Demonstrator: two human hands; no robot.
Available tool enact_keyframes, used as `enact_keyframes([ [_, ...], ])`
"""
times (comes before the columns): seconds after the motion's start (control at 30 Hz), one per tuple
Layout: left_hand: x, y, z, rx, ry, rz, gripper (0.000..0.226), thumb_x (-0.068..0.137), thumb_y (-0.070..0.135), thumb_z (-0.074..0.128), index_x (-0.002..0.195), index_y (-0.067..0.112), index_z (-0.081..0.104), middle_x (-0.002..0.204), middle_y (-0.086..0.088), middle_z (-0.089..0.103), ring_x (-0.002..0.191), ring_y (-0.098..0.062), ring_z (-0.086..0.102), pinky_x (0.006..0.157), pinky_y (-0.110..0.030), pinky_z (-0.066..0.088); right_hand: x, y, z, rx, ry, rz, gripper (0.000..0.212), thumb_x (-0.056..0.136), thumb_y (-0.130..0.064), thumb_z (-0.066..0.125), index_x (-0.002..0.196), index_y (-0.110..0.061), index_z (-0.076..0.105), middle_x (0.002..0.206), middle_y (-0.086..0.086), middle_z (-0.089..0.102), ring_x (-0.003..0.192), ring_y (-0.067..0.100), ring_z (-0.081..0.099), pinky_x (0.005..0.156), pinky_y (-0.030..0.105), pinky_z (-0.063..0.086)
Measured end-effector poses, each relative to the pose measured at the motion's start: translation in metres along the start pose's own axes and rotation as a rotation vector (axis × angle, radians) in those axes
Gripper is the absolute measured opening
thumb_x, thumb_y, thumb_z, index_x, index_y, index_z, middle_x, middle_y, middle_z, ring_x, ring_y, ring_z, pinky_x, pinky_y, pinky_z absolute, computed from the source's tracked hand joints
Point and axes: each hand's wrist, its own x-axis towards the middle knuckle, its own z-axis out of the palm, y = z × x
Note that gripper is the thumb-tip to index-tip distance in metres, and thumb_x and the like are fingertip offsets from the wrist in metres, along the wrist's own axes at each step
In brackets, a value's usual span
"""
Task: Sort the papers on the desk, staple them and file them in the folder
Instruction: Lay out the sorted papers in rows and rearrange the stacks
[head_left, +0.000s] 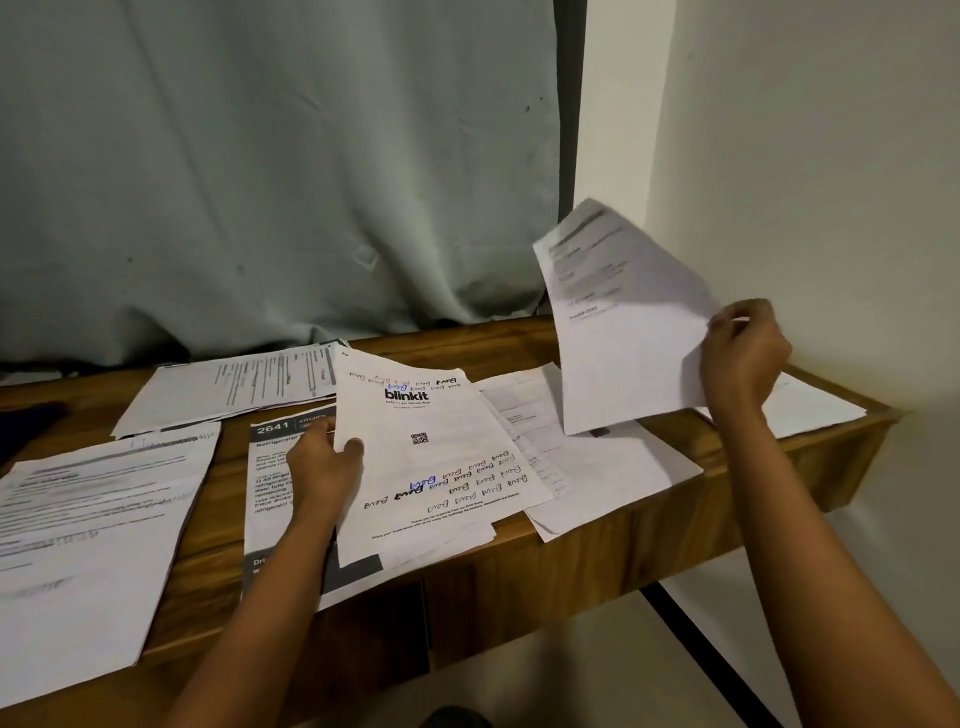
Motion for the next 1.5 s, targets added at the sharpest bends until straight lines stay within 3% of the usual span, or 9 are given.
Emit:
enact_keyframes([
  [0.13, 0.002, -0.002, 0.000, -0.043, -0.010, -0.028, 0.028, 0.092, 0.007, 0.051, 0.118, 0.009, 0.061, 0.114, -0.010, 0.065, 0.092, -0.022, 0.059, 0.077, -0.032, 0.048, -0.005, -0.014, 0.009, 0.201, -0.129, 0.168, 0.013, 0.089, -0.010, 0.054, 0.096, -0.006, 0.063, 0.092, 0.009, 0.065, 0.084, 0.026, 0.062, 0.066, 0.023, 0.043],
  [0.33, 0.007, -0.005, -0.001, -0.140, -0.022, -0.042, 0.019, 0.097, 0.013, 0.042, 0.095, 0.007, 0.061, 0.104, -0.017, 0.063, 0.098, -0.036, 0.059, 0.085, -0.040, 0.047, -0.088, -0.020, 0.048, 0.079, -0.567, 0.169, 0.006, 0.089, -0.011, 0.056, 0.091, -0.008, 0.061, 0.085, 0.004, 0.061, 0.080, 0.021, 0.056, 0.060, 0.025, 0.035],
  [0.6, 0.004, 0.010, -0.001, -0.222, -0.060, -0.184, 0.053, 0.102, 0.048, 0.023, 0.132, 0.014, 0.050, 0.134, -0.013, 0.052, 0.122, -0.036, 0.047, 0.105, -0.044, 0.033, -0.148, -0.027, 0.071, -0.035, -0.725, 0.057, 0.002, 0.092, -0.008, 0.054, 0.090, -0.007, 0.055, 0.087, 0.005, 0.058, 0.082, 0.018, 0.056, 0.052, 0.016, 0.035],
  [0.73, 0.006, 0.005, -0.002, -0.268, -0.112, -0.154, 0.028, 0.098, 0.042, 0.046, 0.105, 0.019, 0.062, 0.114, 0.000, 0.058, 0.108, -0.025, 0.055, 0.090, -0.032, 0.039, -0.153, -0.030, 0.075, -0.129, -0.812, -0.009, 0.014, 0.090, -0.004, 0.054, 0.102, -0.003, 0.061, 0.101, 0.009, 0.063, 0.091, 0.023, 0.060, 0.067, 0.022, 0.040],
  [0.8, 0.009, -0.004, -0.003, -0.231, -0.144, -0.121, 0.018, 0.091, 0.028, 0.059, 0.106, 0.019, 0.064, 0.110, 0.000, 0.064, 0.103, -0.023, 0.060, 0.084, -0.029, 0.042, -0.148, -0.029, 0.074, -0.147, -0.864, -0.041, 0.019, 0.089, -0.004, 0.055, 0.106, -0.004, 0.063, 0.105, 0.010, 0.065, 0.096, 0.023, 0.061, 0.071, 0.023, 0.040],
  [0.9, 0.014, -0.011, -0.003, -0.159, -0.156, -0.101, 0.031, 0.087, 0.014, 0.062, 0.118, 0.015, 0.061, 0.118, -0.004, 0.065, 0.096, -0.020, 0.060, 0.083, -0.031, 0.047, -0.122, -0.017, 0.070, -0.240, -0.756, -0.046, 0.028, 0.090, -0.010, 0.055, 0.116, -0.006, 0.062, 0.115, 0.012, 0.064, 0.103, 0.025, 0.060, 0.080, 0.026, 0.044],
  [1.07, 0.013, -0.012, -0.003, -0.106, -0.128, -0.046, 0.034, 0.088, 0.009, 0.059, 0.122, 0.012, 0.060, 0.120, -0.007, 0.065, 0.101, -0.024, 0.061, 0.087, -0.033, 0.049, -0.069, 0.021, 0.064, -0.750, -0.679, 0.065, 0.053, 0.085, -0.038, 0.065, 0.125, -0.006, 0.053, 0.131, 0.014, 0.050, 0.124, 0.032, 0.042, 0.102, 0.040, 0.037],
  [1.33, 0.012, -0.011, -0.002, -0.093, -0.116, -0.024, 0.034, 0.091, 0.008, 0.055, 0.125, 0.010, 0.058, 0.122, -0.008, 0.063, 0.106, -0.026, 0.060, 0.085, -0.030, 0.046, -0.051, 0.038, 0.055, -0.714, -0.715, 0.143, 0.047, 0.082, -0.028, 0.068, 0.121, -0.007, 0.055, 0.124, 0.014, 0.056, 0.116, 0.033, 0.052, 0.098, 0.042, 0.043],
  [1.5, 0.007, -0.008, -0.002, -0.082, -0.103, 0.014, 0.037, 0.090, 0.006, 0.058, 0.126, 0.011, 0.055, 0.122, -0.008, 0.064, 0.108, -0.025, 0.060, 0.088, -0.030, 0.046, -0.053, 0.041, 0.053, -0.616, -0.567, 0.122, 0.036, 0.087, -0.013, 0.062, 0.120, -0.001, 0.056, 0.122, 0.018, 0.058, 0.111, 0.036, 0.057, 0.092, 0.043, 0.047],
])
